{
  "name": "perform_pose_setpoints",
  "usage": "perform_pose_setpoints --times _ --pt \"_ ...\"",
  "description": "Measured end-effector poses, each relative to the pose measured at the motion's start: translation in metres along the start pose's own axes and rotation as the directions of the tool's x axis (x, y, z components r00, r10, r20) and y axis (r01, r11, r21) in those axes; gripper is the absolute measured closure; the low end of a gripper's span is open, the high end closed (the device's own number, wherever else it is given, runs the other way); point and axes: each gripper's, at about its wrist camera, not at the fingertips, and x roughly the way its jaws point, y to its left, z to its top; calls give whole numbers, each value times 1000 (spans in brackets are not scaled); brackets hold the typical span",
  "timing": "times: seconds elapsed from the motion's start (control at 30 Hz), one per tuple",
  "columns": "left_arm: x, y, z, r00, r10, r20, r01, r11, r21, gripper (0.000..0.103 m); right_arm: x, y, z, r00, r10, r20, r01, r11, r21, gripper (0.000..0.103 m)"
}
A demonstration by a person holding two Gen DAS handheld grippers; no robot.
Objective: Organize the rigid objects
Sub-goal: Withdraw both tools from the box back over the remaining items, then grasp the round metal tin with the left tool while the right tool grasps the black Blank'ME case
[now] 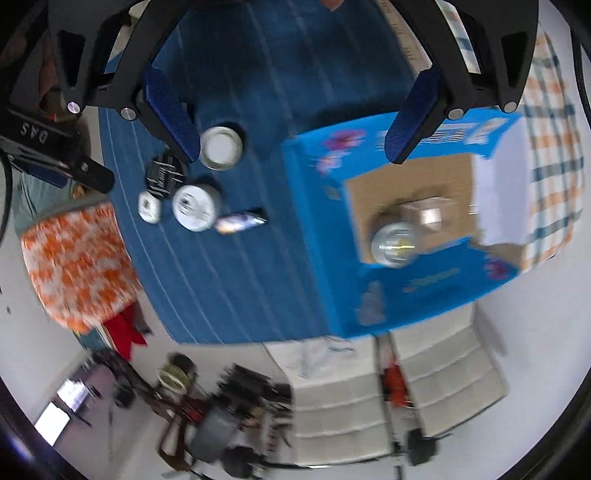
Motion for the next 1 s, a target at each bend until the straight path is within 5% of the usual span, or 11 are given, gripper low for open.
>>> perform_pose_setpoints --times 0.23,0.47,0.67,0.73,0.83,1.0 --pt "67 -66 -2 994 5 -106 4 996 92 0 78 -60 6 992 42 -120 -30 995 95 0" --pt "139 -79 -23 968 50 -248 -34 997 68 0 155 -62 3 970 61 -237 -50 997 51 2" --pt "171 -84 -35 952 71 -299 -59 997 49 0 184 -45 4 960 72 -270 -73 997 8 3" --pt "177 -83 -37 949 78 -307 -67 997 44 0 195 -37 4 956 40 -289 -48 999 -20 17" --pt "181 -83 -37 947 52 -316 -46 999 24 0 195 -32 5 960 -27 -280 8 998 -68 25" --pt "188 -96 -34 949 55 -311 -44 998 44 0 189 -64 -2 948 -70 -311 53 997 -62 26"
